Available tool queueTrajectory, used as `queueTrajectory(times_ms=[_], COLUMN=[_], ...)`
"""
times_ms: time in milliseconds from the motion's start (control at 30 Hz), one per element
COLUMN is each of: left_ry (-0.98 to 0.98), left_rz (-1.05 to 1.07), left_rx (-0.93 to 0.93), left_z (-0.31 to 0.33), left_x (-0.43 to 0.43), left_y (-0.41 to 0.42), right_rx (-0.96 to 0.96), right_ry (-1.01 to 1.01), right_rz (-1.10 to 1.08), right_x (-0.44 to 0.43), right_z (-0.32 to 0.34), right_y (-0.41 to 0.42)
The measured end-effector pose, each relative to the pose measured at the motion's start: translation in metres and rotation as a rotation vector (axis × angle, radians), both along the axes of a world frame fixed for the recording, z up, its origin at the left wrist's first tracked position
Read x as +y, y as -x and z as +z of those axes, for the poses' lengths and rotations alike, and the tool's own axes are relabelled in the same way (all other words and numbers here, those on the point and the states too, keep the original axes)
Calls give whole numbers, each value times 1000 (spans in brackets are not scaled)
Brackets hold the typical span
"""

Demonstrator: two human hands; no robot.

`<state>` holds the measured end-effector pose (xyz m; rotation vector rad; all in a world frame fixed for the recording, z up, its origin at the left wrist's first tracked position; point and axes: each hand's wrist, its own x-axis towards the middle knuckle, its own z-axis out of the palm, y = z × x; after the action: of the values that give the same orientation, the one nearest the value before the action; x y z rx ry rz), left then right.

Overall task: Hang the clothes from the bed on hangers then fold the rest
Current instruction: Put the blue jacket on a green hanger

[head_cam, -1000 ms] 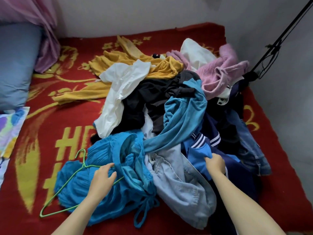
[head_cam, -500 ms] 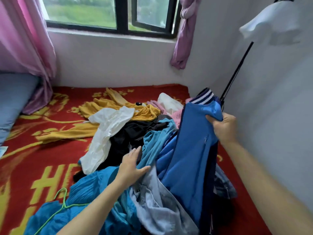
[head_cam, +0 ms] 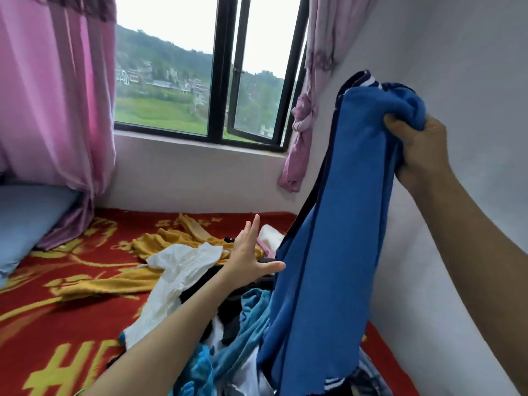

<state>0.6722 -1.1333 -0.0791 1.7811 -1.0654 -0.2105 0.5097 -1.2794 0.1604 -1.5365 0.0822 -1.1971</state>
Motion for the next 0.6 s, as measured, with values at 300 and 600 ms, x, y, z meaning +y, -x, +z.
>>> queueTrajectory(times_ms=[300, 600], left_ry=[-21, 143], left_rz=[-520, -216], left_rx=[299, 565], left_z=[46, 29], left_x=[-28, -10], left_y=[34, 39], right_rx=[-177, -75], right_ry=[-159, -235], right_rz=[298, 298], right_x=[2, -23], right_z=[44, 15], right_y=[24, 4])
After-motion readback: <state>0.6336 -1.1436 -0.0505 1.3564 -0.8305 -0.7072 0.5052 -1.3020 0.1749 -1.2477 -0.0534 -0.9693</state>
